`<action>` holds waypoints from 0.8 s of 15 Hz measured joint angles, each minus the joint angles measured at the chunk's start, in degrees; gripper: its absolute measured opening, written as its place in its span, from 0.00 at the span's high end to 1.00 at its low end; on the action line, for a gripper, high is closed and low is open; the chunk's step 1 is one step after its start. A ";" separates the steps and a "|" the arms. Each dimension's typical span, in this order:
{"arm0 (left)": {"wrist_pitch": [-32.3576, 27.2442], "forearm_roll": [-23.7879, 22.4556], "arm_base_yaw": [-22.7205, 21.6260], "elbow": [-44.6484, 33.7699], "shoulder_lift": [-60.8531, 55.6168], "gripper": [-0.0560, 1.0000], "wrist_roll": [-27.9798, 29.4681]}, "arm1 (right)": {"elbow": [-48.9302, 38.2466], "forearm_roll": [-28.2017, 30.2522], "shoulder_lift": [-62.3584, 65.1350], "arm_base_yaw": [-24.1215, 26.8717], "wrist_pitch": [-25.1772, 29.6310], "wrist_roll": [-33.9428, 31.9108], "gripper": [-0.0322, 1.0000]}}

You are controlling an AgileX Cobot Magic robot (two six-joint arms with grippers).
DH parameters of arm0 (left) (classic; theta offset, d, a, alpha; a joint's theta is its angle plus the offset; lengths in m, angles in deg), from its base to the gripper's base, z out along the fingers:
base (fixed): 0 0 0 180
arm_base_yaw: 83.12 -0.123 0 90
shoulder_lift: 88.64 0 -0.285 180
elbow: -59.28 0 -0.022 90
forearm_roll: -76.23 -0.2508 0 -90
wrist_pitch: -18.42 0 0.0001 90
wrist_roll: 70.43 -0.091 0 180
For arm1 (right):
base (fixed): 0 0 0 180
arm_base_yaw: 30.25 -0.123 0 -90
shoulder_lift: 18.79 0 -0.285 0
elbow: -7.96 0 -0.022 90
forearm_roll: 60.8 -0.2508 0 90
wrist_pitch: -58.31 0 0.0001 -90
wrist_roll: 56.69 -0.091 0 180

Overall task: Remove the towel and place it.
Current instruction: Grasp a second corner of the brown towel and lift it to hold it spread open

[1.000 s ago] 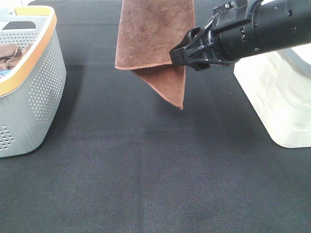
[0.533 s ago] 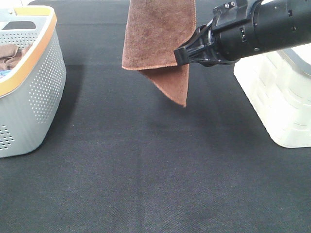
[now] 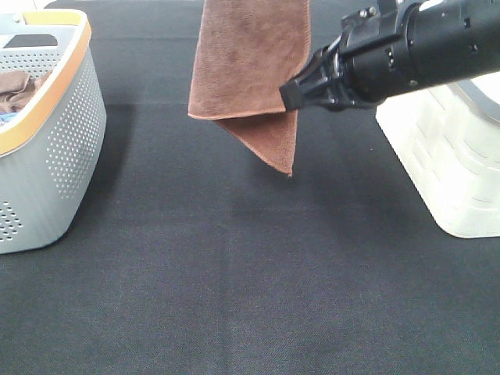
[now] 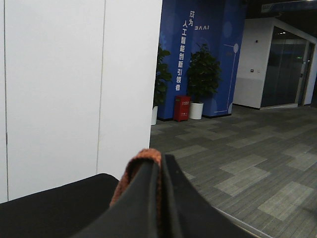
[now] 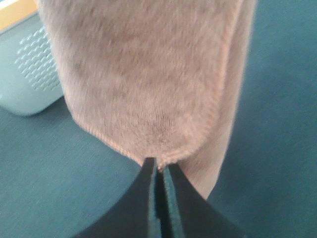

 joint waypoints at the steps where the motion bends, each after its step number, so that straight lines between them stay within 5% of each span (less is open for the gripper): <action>1: -1.09 -0.40 -0.92 0.00 0.00 0.95 -0.17 | 0.00 0.92 0.00 0.00 2.64 -0.11 0.97; 5: -11.12 -0.57 -7.22 0.00 0.06 0.95 0.00 | 0.00 8.02 0.00 0.00 7.79 -9.00 0.97; 8: -22.46 0.29 -12.15 0.00 0.11 0.95 0.00 | 4.07 22.57 0.00 0.00 12.78 -24.12 0.97; 12: -34.15 0.34 -18.05 0.00 0.11 0.95 5.67 | 12.20 38.45 0.00 0.23 18.56 -36.04 0.97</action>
